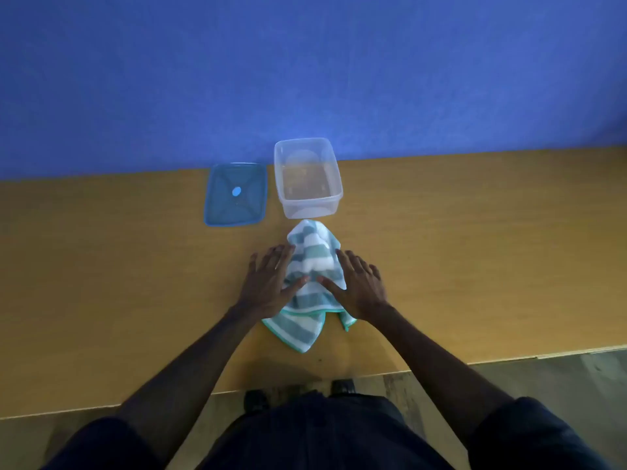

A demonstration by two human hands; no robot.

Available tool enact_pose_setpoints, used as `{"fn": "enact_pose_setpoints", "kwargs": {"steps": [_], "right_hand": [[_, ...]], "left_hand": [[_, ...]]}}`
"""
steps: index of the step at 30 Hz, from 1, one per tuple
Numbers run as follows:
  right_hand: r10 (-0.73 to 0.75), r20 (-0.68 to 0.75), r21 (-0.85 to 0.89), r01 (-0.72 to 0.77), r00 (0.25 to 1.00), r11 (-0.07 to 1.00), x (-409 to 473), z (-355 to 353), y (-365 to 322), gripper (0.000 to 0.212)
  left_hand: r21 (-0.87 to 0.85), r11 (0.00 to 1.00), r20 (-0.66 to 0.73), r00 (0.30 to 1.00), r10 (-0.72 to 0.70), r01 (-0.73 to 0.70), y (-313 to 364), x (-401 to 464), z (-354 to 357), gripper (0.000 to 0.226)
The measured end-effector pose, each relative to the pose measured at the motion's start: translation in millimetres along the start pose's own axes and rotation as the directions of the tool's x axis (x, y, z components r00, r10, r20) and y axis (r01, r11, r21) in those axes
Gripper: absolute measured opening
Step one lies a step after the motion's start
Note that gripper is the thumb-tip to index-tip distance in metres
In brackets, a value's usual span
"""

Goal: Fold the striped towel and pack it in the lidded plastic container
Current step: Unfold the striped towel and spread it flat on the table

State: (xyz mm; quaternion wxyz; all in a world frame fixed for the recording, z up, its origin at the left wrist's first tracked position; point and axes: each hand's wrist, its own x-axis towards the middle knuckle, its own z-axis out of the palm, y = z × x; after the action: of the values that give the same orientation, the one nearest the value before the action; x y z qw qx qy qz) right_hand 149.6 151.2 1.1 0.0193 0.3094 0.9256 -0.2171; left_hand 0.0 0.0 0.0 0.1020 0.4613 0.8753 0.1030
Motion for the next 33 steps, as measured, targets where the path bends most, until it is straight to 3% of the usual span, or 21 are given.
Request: {"fn": "enact_pose_setpoints", "kwargs": {"steps": [4, 23, 33], "right_hand": [[-0.019, 0.024, -0.016, 0.019, 1.000, 1.000, -5, 6, 4, 0.083], [-0.025, 0.027, -0.025, 0.026, 0.999, 0.999, -19, 39, 17, 0.086], [-0.114, 0.042, 0.083, 0.111, 0.993, 0.990, -23, 31, 31, 0.086]], "left_hand": [[0.045, 0.999, 0.023, 1.000, 0.009, -0.010, -1, -9, 13, 0.084], [-0.092, 0.995, 0.081, 0.996, -0.032, 0.039, -4, -20, 41, 0.091], [-0.108, 0.994, 0.096, 0.995, 0.015, -0.005, -9, -40, 41, 0.124]]}}
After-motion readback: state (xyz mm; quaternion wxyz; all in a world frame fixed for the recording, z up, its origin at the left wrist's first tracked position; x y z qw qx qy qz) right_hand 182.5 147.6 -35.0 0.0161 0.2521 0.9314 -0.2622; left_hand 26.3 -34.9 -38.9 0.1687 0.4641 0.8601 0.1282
